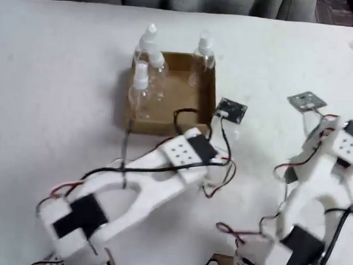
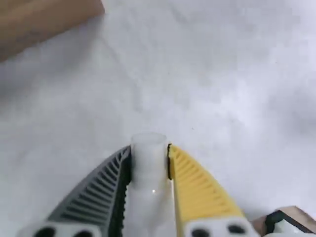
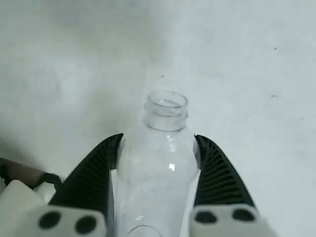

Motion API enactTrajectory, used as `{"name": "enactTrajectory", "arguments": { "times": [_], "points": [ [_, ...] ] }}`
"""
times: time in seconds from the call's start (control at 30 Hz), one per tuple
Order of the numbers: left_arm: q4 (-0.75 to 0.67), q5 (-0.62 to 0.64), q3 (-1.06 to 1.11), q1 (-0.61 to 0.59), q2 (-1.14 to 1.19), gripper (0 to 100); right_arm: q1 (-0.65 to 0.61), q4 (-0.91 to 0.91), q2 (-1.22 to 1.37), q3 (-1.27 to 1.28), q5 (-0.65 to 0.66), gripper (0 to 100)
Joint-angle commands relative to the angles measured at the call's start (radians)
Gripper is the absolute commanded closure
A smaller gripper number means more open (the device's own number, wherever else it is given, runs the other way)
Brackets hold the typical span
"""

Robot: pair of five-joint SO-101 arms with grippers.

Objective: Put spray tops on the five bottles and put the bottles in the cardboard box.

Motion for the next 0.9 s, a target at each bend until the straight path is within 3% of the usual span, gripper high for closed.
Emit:
{"name": "enactTrajectory", "arguments": {
  "times": [0.0,0.27,0.63,0.87],
  "points": [
    [0.003,-0.069,0.077,-0.042,-0.254,98,-0.077,-0.044,-0.225,0.11,-0.1,98.3],
    [-0.094,-0.112,0.267,-0.159,-0.591,98,-0.329,-0.079,-0.492,0.265,-0.316,98.3],
    [-0.311,-0.098,0.462,-0.447,-1.006,98,-0.716,-0.291,-0.544,0.325,-0.644,98.3],
    [-0.446,0.089,0.565,-0.596,-1.188,98,-0.831,-0.492,-0.545,0.516,-0.694,98.3]
  ]
}}
